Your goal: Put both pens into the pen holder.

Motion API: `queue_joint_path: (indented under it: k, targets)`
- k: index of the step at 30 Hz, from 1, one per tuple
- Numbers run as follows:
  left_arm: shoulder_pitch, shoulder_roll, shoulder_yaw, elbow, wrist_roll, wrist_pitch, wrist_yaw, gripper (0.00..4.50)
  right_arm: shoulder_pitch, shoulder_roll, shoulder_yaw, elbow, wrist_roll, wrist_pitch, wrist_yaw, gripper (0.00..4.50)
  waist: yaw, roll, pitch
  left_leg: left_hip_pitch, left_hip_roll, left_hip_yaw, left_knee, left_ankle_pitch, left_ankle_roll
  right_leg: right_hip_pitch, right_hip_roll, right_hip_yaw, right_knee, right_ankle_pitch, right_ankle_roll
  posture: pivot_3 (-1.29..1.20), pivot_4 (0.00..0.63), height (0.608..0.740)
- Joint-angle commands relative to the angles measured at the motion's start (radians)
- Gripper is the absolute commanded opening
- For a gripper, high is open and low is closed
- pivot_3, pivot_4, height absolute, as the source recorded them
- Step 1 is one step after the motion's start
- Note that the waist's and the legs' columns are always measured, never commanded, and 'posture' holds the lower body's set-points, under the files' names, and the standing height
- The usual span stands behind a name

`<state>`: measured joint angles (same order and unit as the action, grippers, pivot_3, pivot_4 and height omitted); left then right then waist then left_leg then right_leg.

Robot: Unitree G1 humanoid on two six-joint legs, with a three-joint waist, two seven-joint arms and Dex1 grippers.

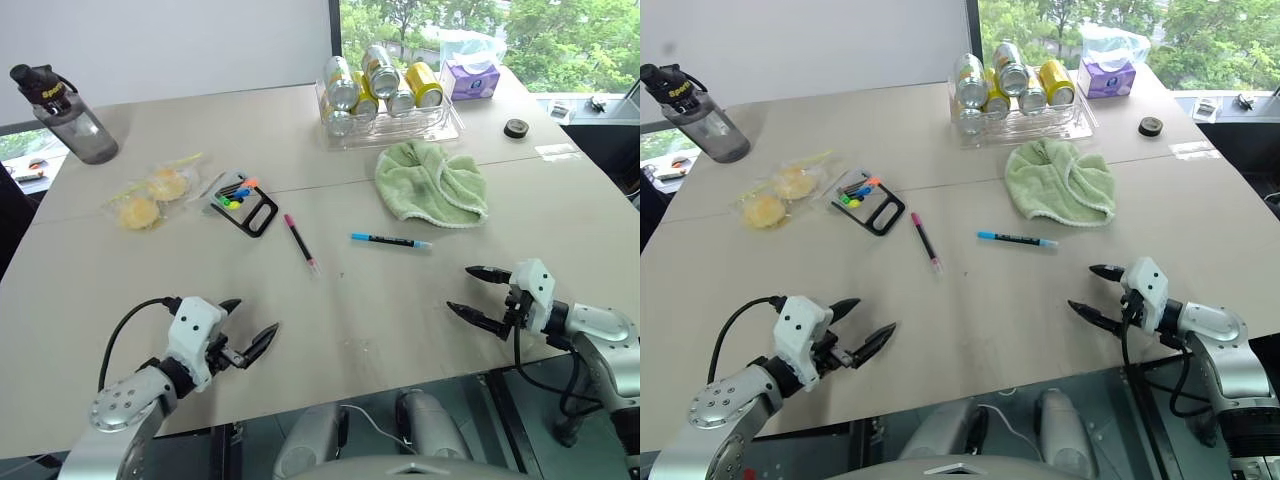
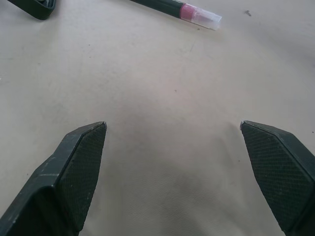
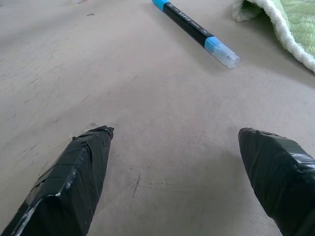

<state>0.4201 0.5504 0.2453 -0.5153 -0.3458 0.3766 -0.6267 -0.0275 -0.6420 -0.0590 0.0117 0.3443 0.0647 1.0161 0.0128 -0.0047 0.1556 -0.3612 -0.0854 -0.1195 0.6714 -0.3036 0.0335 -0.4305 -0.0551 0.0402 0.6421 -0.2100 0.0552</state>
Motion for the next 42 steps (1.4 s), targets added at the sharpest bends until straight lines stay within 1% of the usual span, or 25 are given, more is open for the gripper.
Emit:
queue_joint_path:
  k: [1, 17, 22, 26, 28, 30, 32, 35, 38, 40, 42]
  targets:
    - [0.001, 0.002, 0.003, -0.031, 0.003, -0.027, 0.0, 4.5, -0.007, -0.014, -0.018, -0.042, 0.024, 0.01, 0.016, 4.39, 0.0, 0.0, 0.0, 0.0, 0.0, 0.0, 0.0, 0.0, 0.0, 0.0, 0.0, 0.0, 0.0, 0.0, 0.0, 0.0, 0.15, 0.739]
    - [-0.018, -0.007, -0.008, -0.021, -0.004, -0.032, -0.001, 4.5, -0.025, -0.014, -0.017, -0.027, 0.009, 0.006, 0.02, 4.39, 0.0, 0.0, 0.0, 0.0, 0.0, 0.0, 0.0, 0.0, 0.0, 0.0, 0.0, 0.0, 0.0, 0.0, 0.0, 0.0, 0.15, 0.739]
    - [-0.021, -0.006, -0.006, -0.016, 0.004, -0.042, 0.002, 4.5, -0.053, 0.007, -0.027, -0.034, 0.02, 0.031, -0.025, 4.39, 0.0, 0.0, 0.0, 0.0, 0.0, 0.0, 0.0, 0.0, 0.0, 0.0, 0.0, 0.0, 0.0, 0.0, 0.0, 0.0, 0.15, 0.739]
    - [-0.037, 0.005, 0.011, -0.04, -0.021, -0.029, -0.007, 4.5, -0.117, 0.022, -0.035, -0.057, 0.042, 0.085, -0.071, 4.39, -0.001, 0.0, 0.0, 0.0, 0.0, 0.0, 0.0, 0.0, 0.0, 0.0, 0.0, 0.0, 0.0, 0.0, 0.0, 0.0, 0.15, 0.739]
    - [-0.081, 0.02, 0.048, -0.054, -0.09, -0.036, -0.047, 4.5, -0.203, 0.056, -0.028, -0.02, -0.02, 0.062, -0.167, 4.39, -0.002, 0.0, 0.0, 0.0, 0.0, 0.0, 0.0, 0.0, 0.0, 0.0, 0.0, 0.0, 0.0, 0.0, 0.0, 0.0, 0.15, 0.739]
    - [-0.154, 0.029, 0.09, -0.047, -0.192, -0.007, -0.071, 4.5, -0.3, 0.092, 0.0, 0.041, -0.084, 0.077, -0.257, 4.39, -0.002, 0.0, 0.0, 0.0, 0.0, 0.0, 0.0, 0.0, 0.0, 0.0, 0.0, -0.001, 0.0, 0.0, 0.0, 0.0, 0.15, 0.739]
    - [-0.214, 0.048, 0.099, -0.034, -0.227, 0.011, -0.084, 4.5, -0.385, 0.125, 0.031, 0.106, -0.139, 0.082, -0.314, 4.39, -0.001, 0.0, 0.0, 0.0, 0.0, 0.0, 0.0, 0.001, -0.001, 0.0, 0.0, -0.002, 0.001, 0.001, -0.001, 0.0, 0.15, 0.739]
    - [-0.311, 0.091, 0.091, -0.032, -0.265, 0.041, -0.103, 4.5, -0.593, 0.205, 0.078, 0.301, -0.217, 0.087, -0.405, 4.39, -0.007, 0.0, 0.0, 0.0, 0.0, 0.001, 0.0, 0.001, -0.002, -0.001, 0.001, -0.002, 0.001, 0.001, -0.001, 0.0, 0.15, 0.739]
    - [-0.356, 0.13, 0.096, -0.047, -0.322, 0.089, -0.128, 4.5, -0.745, 0.255, 0.094, 0.49, -0.26, 0.094, -0.453, 4.39, -0.025, 0.0, 0.0, -0.001, 0.0, 0.001, 0.0, 0.001, -0.002, -0.003, 0.001, 0.0, 0.001, 0.001, -0.002, 0.0, 0.15, 0.739]
    - [-0.375, 0.177, 0.111, -0.061, -0.365, 0.137, -0.149, 4.5, -0.865, 0.285, 0.102, 0.696, -0.296, 0.106, -0.505, 4.39, -0.03, 0.0, 0.0, -0.001, 0.0, 0.001, -0.002, 0.001, -0.002, -0.003, 0.001, 0.0, 0.0, 0.001, -0.002, 0.0, 0.15, 0.739]
    - [-0.383, 0.224, 0.131, -0.072, -0.396, 0.175, -0.164, 4.5, -0.954, 0.3, 0.117, 0.859, -0.331, 0.109, -0.524, 4.39, -0.031, 0.0, 0.0, -0.003, 0.0, 0.001, -0.003, 0.001, -0.002, -0.005, 0.001, 0.0, -0.001, 0.001, -0.002, 0.0, 0.15, 0.739]
